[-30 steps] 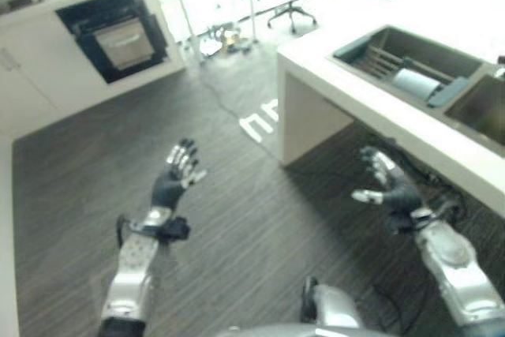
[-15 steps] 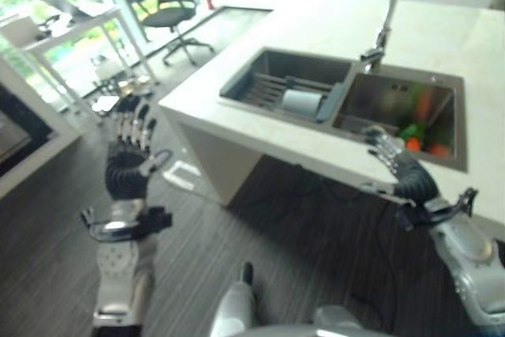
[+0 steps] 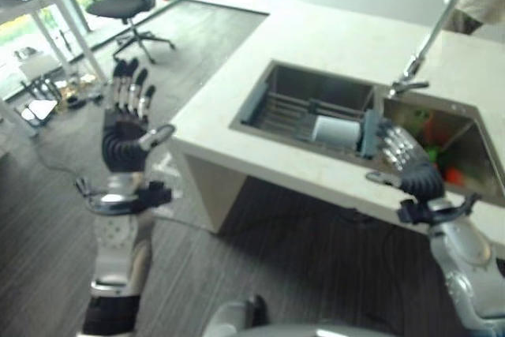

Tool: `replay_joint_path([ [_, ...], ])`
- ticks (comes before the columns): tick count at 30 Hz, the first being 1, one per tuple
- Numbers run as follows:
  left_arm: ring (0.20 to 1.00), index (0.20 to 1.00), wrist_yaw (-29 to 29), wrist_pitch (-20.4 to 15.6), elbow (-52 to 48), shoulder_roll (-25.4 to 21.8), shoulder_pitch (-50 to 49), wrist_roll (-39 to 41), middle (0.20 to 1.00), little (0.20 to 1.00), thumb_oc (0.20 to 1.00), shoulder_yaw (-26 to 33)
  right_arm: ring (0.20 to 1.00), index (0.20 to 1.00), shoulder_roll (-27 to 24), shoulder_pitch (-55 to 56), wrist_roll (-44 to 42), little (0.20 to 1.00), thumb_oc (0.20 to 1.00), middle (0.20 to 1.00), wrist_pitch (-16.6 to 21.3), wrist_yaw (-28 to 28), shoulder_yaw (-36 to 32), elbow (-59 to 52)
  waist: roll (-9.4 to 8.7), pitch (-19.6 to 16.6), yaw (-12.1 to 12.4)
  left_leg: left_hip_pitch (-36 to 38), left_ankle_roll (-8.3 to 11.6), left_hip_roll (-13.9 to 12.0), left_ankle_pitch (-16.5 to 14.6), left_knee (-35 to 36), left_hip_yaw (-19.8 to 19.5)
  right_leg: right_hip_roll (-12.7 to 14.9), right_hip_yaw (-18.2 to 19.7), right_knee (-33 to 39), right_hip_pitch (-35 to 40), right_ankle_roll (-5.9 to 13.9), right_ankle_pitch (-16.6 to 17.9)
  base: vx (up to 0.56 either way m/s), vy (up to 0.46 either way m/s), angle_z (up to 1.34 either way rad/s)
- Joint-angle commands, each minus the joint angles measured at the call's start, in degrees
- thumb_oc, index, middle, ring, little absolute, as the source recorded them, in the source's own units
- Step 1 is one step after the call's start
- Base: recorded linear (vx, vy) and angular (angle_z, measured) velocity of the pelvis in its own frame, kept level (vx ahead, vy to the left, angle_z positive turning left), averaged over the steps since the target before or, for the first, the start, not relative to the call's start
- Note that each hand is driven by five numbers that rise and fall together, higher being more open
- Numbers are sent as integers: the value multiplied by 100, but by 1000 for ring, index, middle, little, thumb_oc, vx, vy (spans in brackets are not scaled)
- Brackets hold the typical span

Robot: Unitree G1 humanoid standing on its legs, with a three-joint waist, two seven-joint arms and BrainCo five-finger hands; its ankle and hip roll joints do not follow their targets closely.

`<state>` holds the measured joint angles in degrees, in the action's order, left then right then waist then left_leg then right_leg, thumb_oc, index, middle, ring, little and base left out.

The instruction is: Place the dishes in the dishwasher.

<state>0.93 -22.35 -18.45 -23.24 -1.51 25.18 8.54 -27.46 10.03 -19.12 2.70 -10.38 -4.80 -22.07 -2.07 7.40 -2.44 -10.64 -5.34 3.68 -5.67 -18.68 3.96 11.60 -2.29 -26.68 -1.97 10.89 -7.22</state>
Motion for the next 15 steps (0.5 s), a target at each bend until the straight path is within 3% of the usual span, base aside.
replay_joint_path([
  [1, 1000, 1000, -162, -253, -490, -205, -97, -193, 1000, 1000, 1000, 137, 1000, 1000, -145, -340, -46, 1000, 1000, 1000, 342, -126, 43, -67, 155, -129, 71, 328, 617, -476, -459, 149, -294, -541, -579, 949, -36, -175, 843, 94, -27, -54],
  [4, 1000, 1000, -42, -200, -528, -243, -96, -60, 1000, 1000, 1000, 164, 1000, 1000, -202, -348, -160, 1000, 1000, 1000, 378, -259, -18, -21, -49, -86, 46, 488, 682, -387, -683, 149, -65, -170, -1044, 949, -866, -171, 470, 115, -130, -69],
  [7, 1000, 1000, 28, -165, -588, -185, -241, -24, 1000, 1000, 1000, 145, 1000, 1000, -160, -450, -156, 1000, 1000, 1000, 346, -288, 34, -58, -106, -109, 17, 600, 705, -442, -843, 149, 135, 156, -1187, 949, -1355, -84, 635, 171, -263, -24],
  [9, 1000, 1000, 17, -73, -589, -154, -240, 129, 1000, 1000, 1000, 48, 1000, 1000, -166, -458, -38, 1000, 1000, 1000, 314, -159, 107, -71, -126, -176, -51, 669, 676, -420, -917, 149, 123, 33, -912, 949, -1413, -84, 587, 205, -332, -8],
  [15, 1000, 1000, 51, 49, -452, -91, -286, 564, 1000, 1000, 1000, -36, 1000, 1000, -142, -504, -32, 1000, 1000, 1000, 291, 17, 187, 58, -20, -325, -185, 1032, 759, -685, -1045, 149, 460, -142, -890, 949, -1251, -228, 454, 178, -331, -5],
])
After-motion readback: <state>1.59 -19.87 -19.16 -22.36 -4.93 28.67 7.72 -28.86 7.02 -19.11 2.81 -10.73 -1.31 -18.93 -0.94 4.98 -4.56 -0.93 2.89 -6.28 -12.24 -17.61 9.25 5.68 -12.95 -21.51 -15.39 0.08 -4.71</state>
